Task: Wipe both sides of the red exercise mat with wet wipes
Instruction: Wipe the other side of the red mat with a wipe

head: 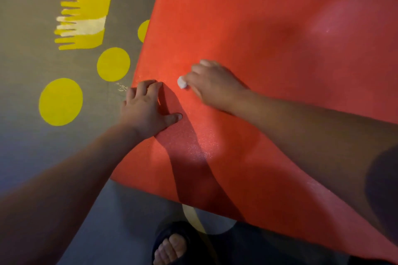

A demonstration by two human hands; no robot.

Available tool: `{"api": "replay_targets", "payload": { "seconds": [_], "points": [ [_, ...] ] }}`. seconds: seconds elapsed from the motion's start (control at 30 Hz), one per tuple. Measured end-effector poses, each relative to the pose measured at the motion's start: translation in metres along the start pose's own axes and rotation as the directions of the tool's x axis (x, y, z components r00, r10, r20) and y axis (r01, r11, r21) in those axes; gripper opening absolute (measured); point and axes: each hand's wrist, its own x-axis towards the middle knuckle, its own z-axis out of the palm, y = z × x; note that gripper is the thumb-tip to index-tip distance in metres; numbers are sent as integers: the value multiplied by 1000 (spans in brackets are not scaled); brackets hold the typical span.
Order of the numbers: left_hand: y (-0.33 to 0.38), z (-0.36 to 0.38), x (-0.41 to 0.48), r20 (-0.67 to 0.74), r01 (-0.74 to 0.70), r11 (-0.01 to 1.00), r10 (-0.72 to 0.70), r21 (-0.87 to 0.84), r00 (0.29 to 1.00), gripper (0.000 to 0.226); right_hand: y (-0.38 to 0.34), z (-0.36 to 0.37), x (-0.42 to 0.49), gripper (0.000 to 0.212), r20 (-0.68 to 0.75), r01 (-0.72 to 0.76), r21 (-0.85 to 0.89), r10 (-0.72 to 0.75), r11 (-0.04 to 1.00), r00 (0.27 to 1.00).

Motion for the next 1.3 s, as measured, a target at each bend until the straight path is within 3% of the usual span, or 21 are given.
{"api": "replay_targets", "payload": {
  "seconds": [0.07,0.13,0.17,0.23,0.3,0.37,0.4,0.47,0.53,0.57,0.63,0.7,0.77,0.83,0.9,0.97,1.03,1.13,1.3],
  "points": [
    [2,-1,0,12,-1,1000,1,-4,1000,108,26,-3,21,26,-121,-242,-57,234,969,965],
    [4,-4,0,20,9,1000,-8,-12,1000,108,41,-9,40,26,-192,-487,-60,469,871,862],
    [4,-4,-1,17,10,1000,-9,-13,1000,108,38,-6,46,26,-188,-508,-39,493,861,850],
    [4,-6,-2,5,10,1000,-10,-14,1000,109,13,1,48,26,-113,-366,13,365,930,924],
    [5,-5,-3,2,17,1000,-17,-9,1000,106,-10,9,33,23,-16,-36,95,37,995,999],
    [5,-5,-3,-1,17,1000,-17,6,1000,106,-11,6,25,21,77,122,75,-127,990,989],
    [5,-5,-3,-2,18,1000,-18,10,1000,107,-2,5,31,21,55,97,30,-99,995,994],
    [6,-4,-3,8,31,999,-31,9,999,109,25,6,50,24,-98,-151,-34,147,988,984],
    [6,-5,-2,7,46,999,-46,7,999,106,40,5,63,28,-176,-401,-14,393,916,903],
    [6,-5,-3,1,49,999,-49,7,999,104,37,7,66,28,-174,-424,11,419,906,891],
    [5,-6,-3,-1,57,998,-57,-3,998,102,13,12,61,26,-116,-301,82,309,950,944],
    [3,-7,-3,17,59,998,-59,-6,998,102,-10,13,38,24,8,-44,173,43,984,999],
    [4,-8,-3,35,53,999,-54,8,998,104,-14,3,16,19,140,62,232,-96,971,985],
    [11,-11,-2,53,64,998,-65,29,996,104,-3,-15,4,16,180,-34,259,-13,965,984],
    [18,-14,1,95,93,994,-98,54,991,102,17,-40,-3,19,182,-220,273,174,937,968],
    [27,-20,7,129,65,994,-77,93,989,100,38,-70,-13,18,220,-372,255,321,892,921],
    [41,-32,16,148,27,996,-40,86,988,84,57,-92,-24,11,275,-483,247,417,840,866],
    [73,-55,30,153,-33,999,27,39,988,64,80,-112,-42,12,334,-575,267,485,773,808],
    [130,-78,47,214,-187,974,157,128,964,60,121,-112,-60,12,322,-678,275,599,682,733]
  ]
}}
